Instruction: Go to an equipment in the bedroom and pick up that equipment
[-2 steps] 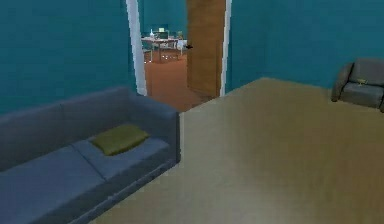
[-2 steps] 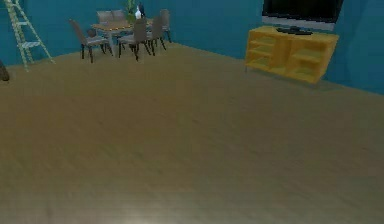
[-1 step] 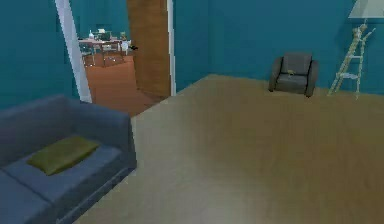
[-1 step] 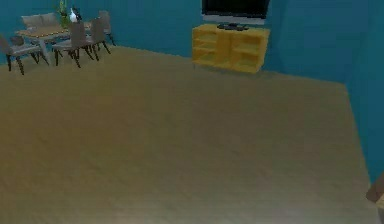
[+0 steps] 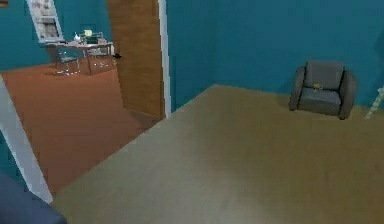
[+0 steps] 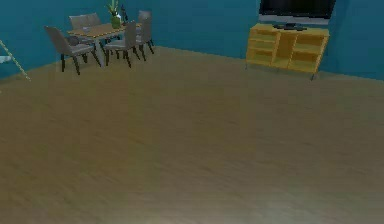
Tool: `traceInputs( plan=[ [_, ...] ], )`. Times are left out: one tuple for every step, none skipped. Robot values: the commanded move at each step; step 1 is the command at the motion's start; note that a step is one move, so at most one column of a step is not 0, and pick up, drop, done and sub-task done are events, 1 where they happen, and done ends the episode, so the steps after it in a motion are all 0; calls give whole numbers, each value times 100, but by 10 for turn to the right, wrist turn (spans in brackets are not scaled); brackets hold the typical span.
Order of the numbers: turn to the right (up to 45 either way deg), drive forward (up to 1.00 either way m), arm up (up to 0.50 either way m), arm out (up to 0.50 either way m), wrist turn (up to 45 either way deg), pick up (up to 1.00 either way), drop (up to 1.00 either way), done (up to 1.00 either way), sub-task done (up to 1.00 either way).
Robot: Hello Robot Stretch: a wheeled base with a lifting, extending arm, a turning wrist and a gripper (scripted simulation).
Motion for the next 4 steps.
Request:
traceInputs(
  plan=[
    [30,0,0,0,0,0,0,0,0],
    [0,65,0,0,0,0,0,0,0],
    [-150,0,0,0,0,0,0,0,0],
    [0,45,0,0,0,0,0,0,0]
  ],
)
